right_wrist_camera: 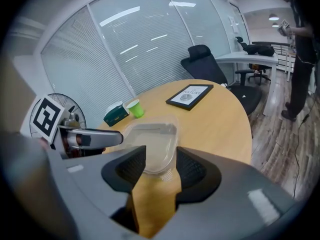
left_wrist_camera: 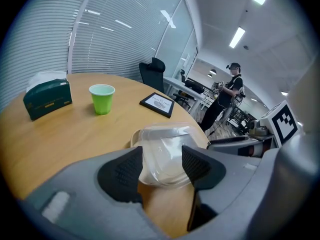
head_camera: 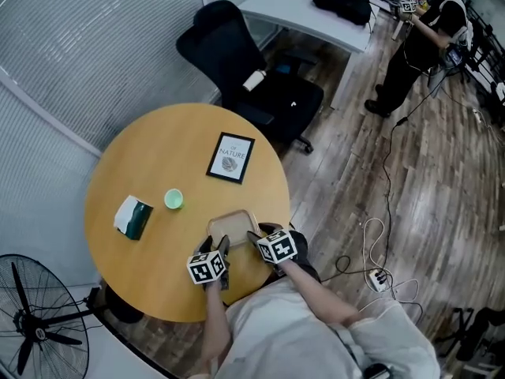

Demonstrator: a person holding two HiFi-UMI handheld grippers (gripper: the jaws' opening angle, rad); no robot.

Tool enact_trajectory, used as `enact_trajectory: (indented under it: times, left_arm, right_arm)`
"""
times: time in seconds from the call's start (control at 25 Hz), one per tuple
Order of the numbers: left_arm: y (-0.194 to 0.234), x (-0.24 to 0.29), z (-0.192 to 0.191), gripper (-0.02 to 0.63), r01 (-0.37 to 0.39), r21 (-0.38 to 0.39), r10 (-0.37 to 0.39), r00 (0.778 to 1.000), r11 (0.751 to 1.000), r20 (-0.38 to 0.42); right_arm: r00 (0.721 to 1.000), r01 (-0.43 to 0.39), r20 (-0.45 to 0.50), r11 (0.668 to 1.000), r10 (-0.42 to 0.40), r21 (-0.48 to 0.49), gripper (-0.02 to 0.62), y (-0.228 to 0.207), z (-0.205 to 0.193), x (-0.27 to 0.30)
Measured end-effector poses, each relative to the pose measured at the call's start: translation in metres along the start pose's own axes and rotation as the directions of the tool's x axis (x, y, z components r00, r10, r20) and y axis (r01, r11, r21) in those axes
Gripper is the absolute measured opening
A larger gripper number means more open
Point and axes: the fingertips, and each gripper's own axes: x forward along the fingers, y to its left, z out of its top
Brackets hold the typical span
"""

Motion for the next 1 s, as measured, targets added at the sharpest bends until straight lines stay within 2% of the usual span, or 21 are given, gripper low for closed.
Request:
enact_trajectory:
  times: [0.32, 1.0]
  left_arm:
    - [0.001, -0.015, 0.015, 0.249, -0.007, 0.001, 0.007, 0.998, 1.000, 0.063]
    - [0.002, -0.030, 0.038, 0.249, 0.003, 0.010, -0.004, 0.990, 1.000, 0.140]
  right_arm:
    - [1.000, -0.006, 0.029, 1.000, 0.006, -0.016, 0.187, 0.012, 0.006, -0.005]
    - [0.998, 0.000, 0.066, 1.000, 0.002, -0.025, 0.186, 0.028, 0.020, -0.015]
